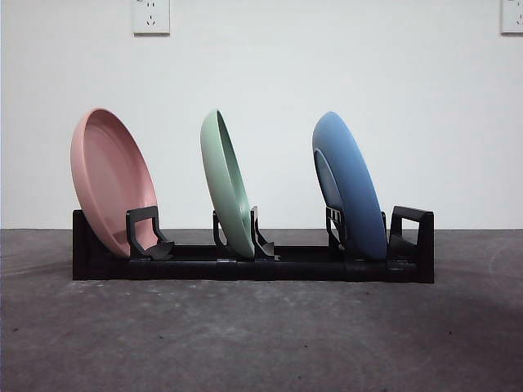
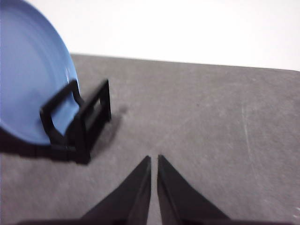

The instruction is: Place the plate

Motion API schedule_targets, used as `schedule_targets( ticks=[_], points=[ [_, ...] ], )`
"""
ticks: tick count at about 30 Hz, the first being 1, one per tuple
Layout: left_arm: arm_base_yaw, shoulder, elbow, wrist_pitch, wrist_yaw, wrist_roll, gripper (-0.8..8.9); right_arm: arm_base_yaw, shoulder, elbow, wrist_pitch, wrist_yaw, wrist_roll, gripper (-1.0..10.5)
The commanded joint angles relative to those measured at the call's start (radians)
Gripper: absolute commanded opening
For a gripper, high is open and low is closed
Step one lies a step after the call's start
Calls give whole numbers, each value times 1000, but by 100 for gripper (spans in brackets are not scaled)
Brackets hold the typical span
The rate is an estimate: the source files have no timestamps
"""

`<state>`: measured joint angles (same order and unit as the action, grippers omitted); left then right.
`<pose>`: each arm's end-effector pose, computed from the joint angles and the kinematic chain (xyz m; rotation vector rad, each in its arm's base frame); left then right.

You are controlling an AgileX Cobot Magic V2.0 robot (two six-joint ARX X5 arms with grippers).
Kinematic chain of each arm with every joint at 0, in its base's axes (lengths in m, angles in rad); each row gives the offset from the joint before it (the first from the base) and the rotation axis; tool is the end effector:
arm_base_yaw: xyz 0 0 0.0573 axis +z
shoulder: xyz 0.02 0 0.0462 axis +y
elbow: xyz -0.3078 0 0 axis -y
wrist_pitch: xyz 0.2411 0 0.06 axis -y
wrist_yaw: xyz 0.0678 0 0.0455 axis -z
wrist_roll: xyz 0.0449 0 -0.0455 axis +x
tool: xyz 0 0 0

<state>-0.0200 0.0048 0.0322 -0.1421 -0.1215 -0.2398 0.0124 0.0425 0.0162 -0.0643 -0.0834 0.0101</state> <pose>0.0633 0.0042 0.1587 -0.2312 0.1017 0.1146 0.0671 0.0046 0.1600 0.0133 0.0911 0.0953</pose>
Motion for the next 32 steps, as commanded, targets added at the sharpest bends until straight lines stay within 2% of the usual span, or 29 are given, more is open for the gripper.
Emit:
schedule_targets(
  ticks=[1, 5, 8, 10, 17, 21, 24, 27, 30, 32],
  points=[
    [1, 0, -7, 6, 44, -82, 7, 1, 0, -3, 26, -18, 179, 19],
    [-1, 24, 31, 7, 135, -150, 10, 2, 2, 23, 26, -72, 344, 14],
    [-2, 69, 87, 8, 175, -219, 10, 2, 3, 66, 24, -74, 413, 14],
    [-2, 114, 139, 8, 186, -252, 10, 2, 11, 112, 5, -73, 430, 14],
    [-3, 320, 368, 3, 277, -267, 10, 2, 138, 389, -186, -85, 428, 14],
    [-26, 443, 495, 0, 333, -267, 10, 2, 246, 569, -293, -155, 425, 14],
    [-61, 526, 583, -5, 414, -267, 10, 2, 340, 700, -383, -221, 406, 14],
    [-102, 610, 678, -71, 500, -270, 10, 2, 439, 811, -465, -332, 346, 14],
    [-142, 689, 771, -157, 576, -264, 10, 2, 536, 906, -537, -506, 277, 14],
    [-167, 729, 823, -206, 602, -241, 10, 10, 593, 961, -578, -593, 237, 14]
  ],
)
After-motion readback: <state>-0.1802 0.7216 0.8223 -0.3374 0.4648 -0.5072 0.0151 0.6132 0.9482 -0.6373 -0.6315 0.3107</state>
